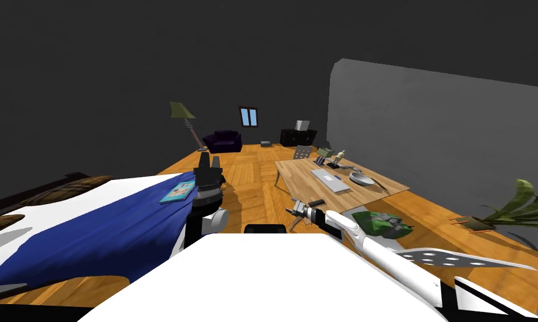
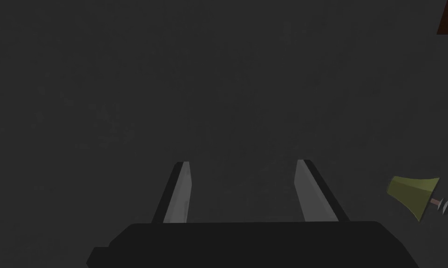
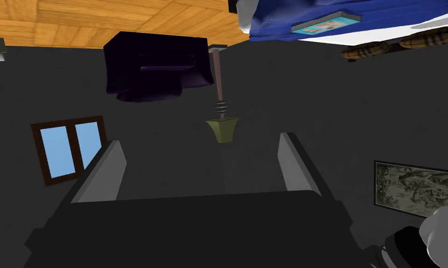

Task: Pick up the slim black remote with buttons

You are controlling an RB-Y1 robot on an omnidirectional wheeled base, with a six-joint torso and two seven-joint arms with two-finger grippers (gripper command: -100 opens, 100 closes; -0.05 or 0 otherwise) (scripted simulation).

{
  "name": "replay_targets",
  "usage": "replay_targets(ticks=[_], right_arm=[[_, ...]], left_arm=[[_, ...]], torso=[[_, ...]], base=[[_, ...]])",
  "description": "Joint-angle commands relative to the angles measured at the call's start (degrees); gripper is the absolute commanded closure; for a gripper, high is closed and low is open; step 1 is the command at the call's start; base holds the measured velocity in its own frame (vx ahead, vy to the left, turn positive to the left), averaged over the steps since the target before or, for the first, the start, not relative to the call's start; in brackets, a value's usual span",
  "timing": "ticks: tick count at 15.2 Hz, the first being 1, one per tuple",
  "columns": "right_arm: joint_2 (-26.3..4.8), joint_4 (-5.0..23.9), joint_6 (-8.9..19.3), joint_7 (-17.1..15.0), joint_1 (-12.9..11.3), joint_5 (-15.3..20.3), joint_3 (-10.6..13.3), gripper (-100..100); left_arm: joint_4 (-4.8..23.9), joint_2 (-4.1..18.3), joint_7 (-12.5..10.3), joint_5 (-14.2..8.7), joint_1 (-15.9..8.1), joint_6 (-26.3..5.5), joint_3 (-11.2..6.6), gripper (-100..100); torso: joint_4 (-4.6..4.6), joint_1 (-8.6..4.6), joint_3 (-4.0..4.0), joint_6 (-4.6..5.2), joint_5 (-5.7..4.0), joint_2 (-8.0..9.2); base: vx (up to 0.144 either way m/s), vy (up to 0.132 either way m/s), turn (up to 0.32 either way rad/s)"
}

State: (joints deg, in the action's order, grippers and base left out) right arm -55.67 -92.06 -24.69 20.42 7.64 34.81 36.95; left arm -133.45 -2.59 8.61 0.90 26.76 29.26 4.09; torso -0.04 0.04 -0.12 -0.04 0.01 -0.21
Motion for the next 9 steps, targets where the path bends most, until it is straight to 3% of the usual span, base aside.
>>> replay_targets(ticks=[1, 2, 5, 6, 9], right_arm=[[-1.74, 1.99, -0.14, 0.82, -0.31, 1.40, 1.56, -100], [-3.50, 4.36, -0.20, 1.62, -1.20, 3.33, 3.73, -100], [-6.28, 6.68, -0.24, 2.42, -2.05, 5.23, 5.96, -100], [-8.15, 8.48, -0.26, 3.20, -2.84, 7.08, 8.13, -100], [-10.36, 11.14, -0.25, 3.97, -3.58, 8.89, 10.27, -100]], left_arm=[[0.00, 0.00, 0.00, 0.00, 0.00, 0.00, 0.00, 0], [0.00, 0.00, 0.00, 0.00, 0.00, 0.00, 0.00, 0], [0.00, 0.00, 0.00, 0.00, 0.00, 0.00, 0.00, 0], [0.00, 0.00, 0.00, 0.00, 0.01, 0.00, 0.00, 0], [0.00, 0.00, 0.00, 0.00, 0.00, 0.00, 0.00, 0]], torso=[[0.00, 0.00, 0.00, 0.00, 0.00, 0.00], [0.00, -0.01, 0.00, 0.03, 0.00, 0.00], [-0.01, -0.06, -0.03, 0.02, 0.00, -0.05], [-0.01, -0.07, -0.03, 0.03, 0.00, -0.06], [-0.02, -0.10, -0.05, 0.04, 0.00, -0.08]], base=[[0.058, 0.004, 0.169], [0.065, -0.002, 0.220], [0.072, -0.011, 0.157], [0.084, -0.017, 0.192], [0.078, -0.018, 0.155]])
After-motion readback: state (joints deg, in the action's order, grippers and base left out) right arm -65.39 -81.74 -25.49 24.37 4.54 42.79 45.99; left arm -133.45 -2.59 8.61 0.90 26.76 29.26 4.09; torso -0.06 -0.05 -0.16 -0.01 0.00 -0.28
